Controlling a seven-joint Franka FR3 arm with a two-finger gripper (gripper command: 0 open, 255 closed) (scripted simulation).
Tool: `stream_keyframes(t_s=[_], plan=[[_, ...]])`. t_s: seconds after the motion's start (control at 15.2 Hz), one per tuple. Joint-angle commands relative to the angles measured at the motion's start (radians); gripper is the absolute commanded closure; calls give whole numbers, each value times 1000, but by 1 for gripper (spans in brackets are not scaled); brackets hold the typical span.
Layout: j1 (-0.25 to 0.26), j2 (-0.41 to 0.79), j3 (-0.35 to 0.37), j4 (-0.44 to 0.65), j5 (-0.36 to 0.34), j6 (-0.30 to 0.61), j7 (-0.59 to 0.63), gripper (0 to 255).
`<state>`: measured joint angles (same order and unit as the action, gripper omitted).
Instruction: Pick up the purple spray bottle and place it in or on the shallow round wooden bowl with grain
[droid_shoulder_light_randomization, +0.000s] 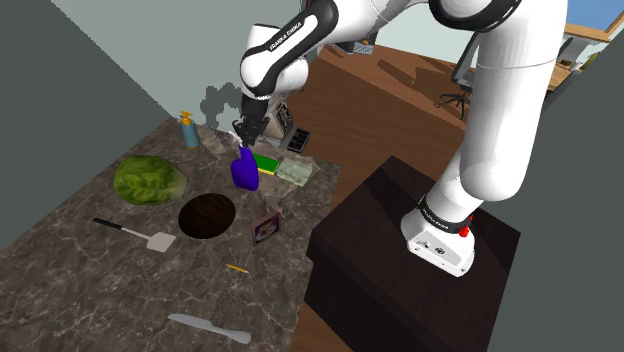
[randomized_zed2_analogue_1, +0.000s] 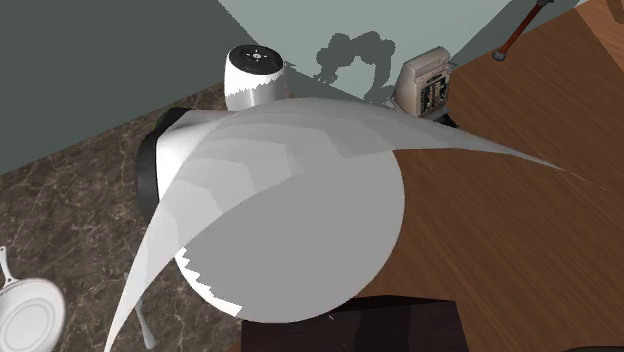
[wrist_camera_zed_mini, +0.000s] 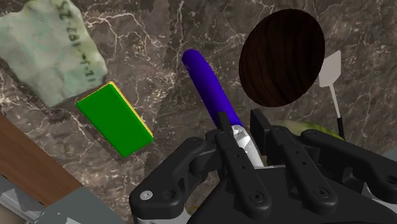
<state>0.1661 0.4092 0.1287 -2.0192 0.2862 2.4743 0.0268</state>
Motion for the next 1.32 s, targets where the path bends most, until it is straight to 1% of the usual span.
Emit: stream_keyframes(t_s=[0.0,0.79,1.25], plan=[[2,-19,-1,3,-4,-21,9,255],[1,-122,-7,31,-21,-150,44,255],[94,-128,29,133,-64,-225,217,255]])
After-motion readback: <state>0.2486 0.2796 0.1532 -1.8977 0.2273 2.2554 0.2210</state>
